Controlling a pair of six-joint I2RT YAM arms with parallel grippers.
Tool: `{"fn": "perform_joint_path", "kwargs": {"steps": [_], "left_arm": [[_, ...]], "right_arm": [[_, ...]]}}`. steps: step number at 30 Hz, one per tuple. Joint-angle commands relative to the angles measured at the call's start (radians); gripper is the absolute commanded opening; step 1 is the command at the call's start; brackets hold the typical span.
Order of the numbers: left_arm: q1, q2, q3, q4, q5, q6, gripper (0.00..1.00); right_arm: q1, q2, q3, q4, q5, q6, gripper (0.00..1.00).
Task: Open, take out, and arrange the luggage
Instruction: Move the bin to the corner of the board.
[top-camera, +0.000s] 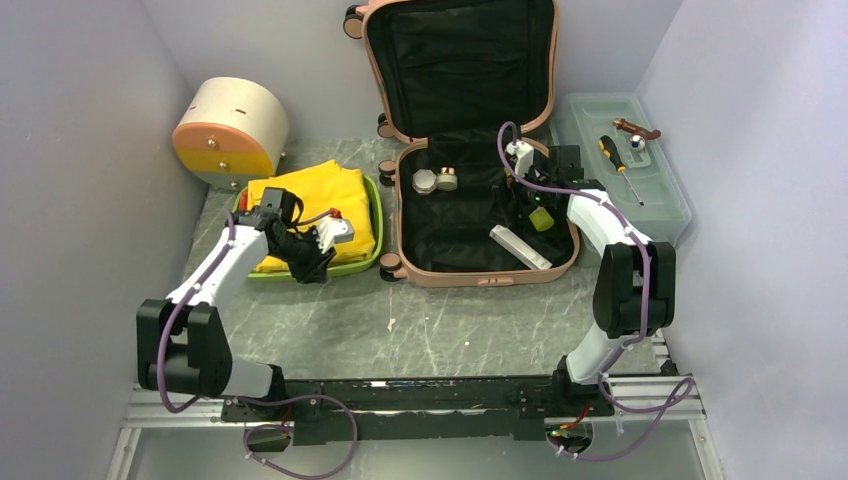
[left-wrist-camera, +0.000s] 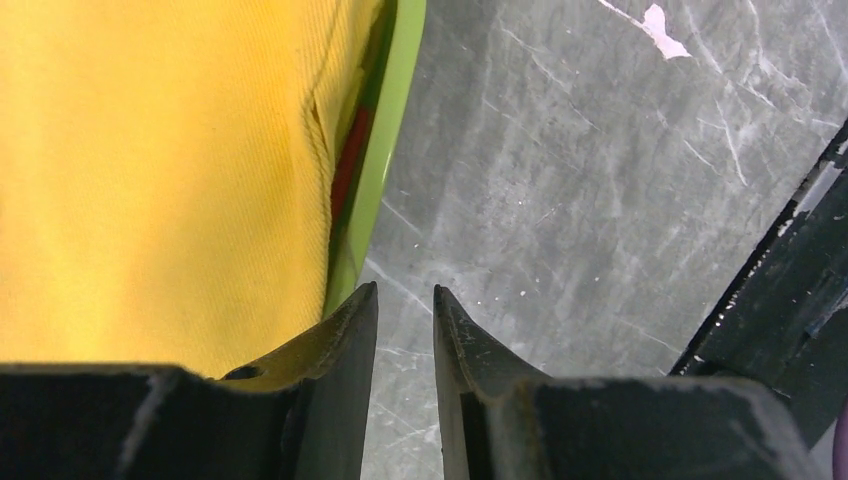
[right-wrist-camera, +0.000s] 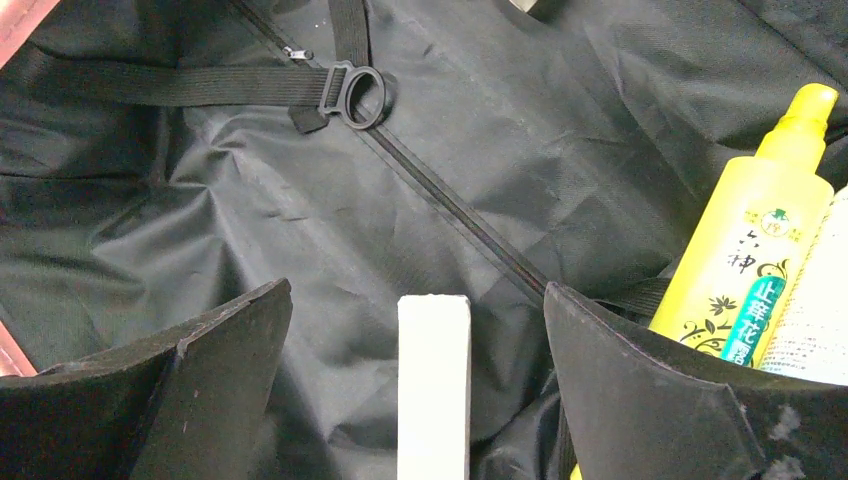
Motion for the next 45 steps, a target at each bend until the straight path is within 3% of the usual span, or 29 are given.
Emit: {"fn": "perform_joint_path", "kwargs": {"steps": [1, 5, 12, 18, 24, 26, 30, 33, 35, 45], "left_arm": [[0.002, -0.074, 0.000, 0.054, 0.033, 0.029, 0.32], [0.000, -0.078, -0.001, 0.072, 0.039, 0.039, 0.32], [-0.019, -0.015, -0.044, 0.120, -0.068, 0.065, 0.32], [-0.030, -0.002, -0.063, 0.130, -0.100, 0.084, 0.41], [-0.036, 0.030, -0.090, 0.131, -0.146, 0.100, 0.43], [-0.037, 0.043, -0.101, 0.142, -0.168, 0.090, 0.36], [-0.037, 0.057, -0.110, 0.139, -0.188, 0.045, 0.14], [-0.037, 0.043, -0.115, 0.126, -0.199, -0.015, 0.04], [-0.037, 0.023, -0.119, 0.114, -0.211, -0.071, 0.00], [-0.037, -0.035, -0.146, 0.036, -0.301, -0.318, 0.00]], "right_arm": [[-0.004, -0.032, -0.005, 0.034, -0.037, 0.012, 1.00], [-0.006, -0.034, -0.007, 0.036, -0.038, 0.009, 1.00], [-0.005, -0.032, -0.007, 0.036, -0.040, 0.009, 1.00], [-0.005, -0.029, -0.007, 0.035, -0.038, 0.012, 1.00], [-0.005, -0.025, -0.007, 0.037, -0.036, 0.012, 1.00], [-0.006, -0.020, -0.005, 0.034, -0.036, 0.012, 1.00], [-0.006, -0.015, -0.002, 0.031, -0.037, 0.012, 1.00], [-0.006, -0.018, -0.003, 0.032, -0.036, 0.011, 1.00], [-0.006, -0.018, -0.004, 0.033, -0.039, 0.012, 1.00], [-0.003, -0.023, -0.001, 0.034, -0.040, 0.016, 1.00]]}}
